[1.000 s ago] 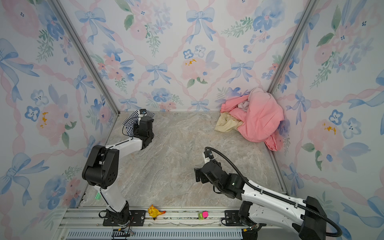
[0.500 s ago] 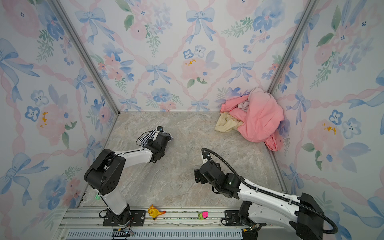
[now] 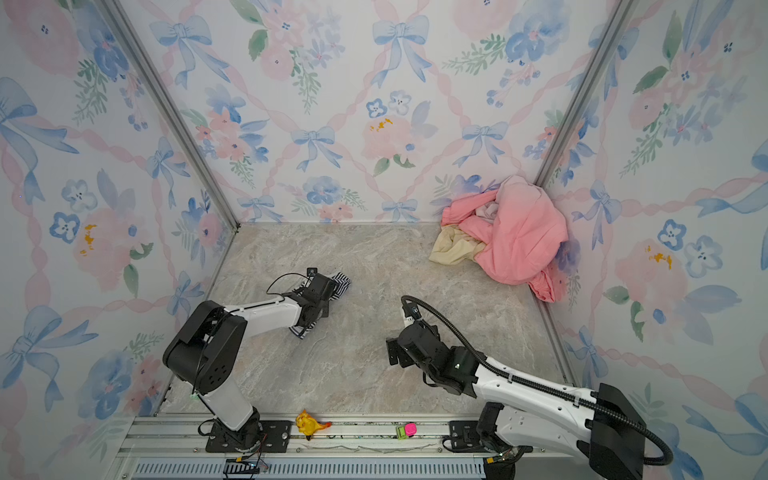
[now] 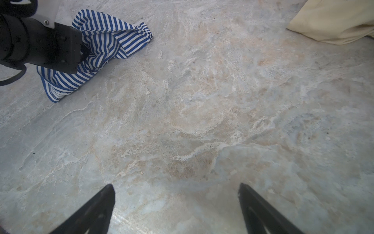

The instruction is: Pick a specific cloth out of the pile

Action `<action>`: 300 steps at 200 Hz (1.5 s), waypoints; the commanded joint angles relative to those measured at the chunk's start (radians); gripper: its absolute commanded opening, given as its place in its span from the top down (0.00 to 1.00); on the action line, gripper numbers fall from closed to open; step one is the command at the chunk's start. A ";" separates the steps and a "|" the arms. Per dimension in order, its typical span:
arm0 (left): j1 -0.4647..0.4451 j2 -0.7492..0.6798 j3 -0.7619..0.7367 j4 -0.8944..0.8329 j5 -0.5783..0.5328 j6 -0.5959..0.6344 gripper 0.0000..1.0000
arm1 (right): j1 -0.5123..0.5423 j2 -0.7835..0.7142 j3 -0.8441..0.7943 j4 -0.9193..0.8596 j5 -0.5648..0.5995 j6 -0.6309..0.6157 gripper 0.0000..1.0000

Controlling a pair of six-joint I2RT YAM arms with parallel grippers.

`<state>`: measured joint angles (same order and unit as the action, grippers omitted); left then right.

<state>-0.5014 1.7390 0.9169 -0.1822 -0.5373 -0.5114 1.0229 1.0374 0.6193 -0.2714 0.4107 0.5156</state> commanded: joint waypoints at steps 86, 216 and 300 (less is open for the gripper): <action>-0.062 -0.178 -0.043 -0.071 0.013 0.087 0.14 | -0.016 0.036 -0.007 0.034 -0.037 -0.017 0.03; -0.018 -0.420 -0.067 -0.152 0.199 -0.935 0.02 | -0.014 0.087 -0.011 0.089 -0.085 -0.005 0.03; 0.010 0.058 0.379 -0.557 0.173 -1.187 0.02 | -0.009 0.042 -0.021 0.052 -0.082 0.005 0.03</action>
<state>-0.5137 1.7226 1.2304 -0.5884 -0.3428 -1.6318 1.0145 1.1114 0.6128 -0.1982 0.3279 0.5129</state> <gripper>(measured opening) 0.979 0.969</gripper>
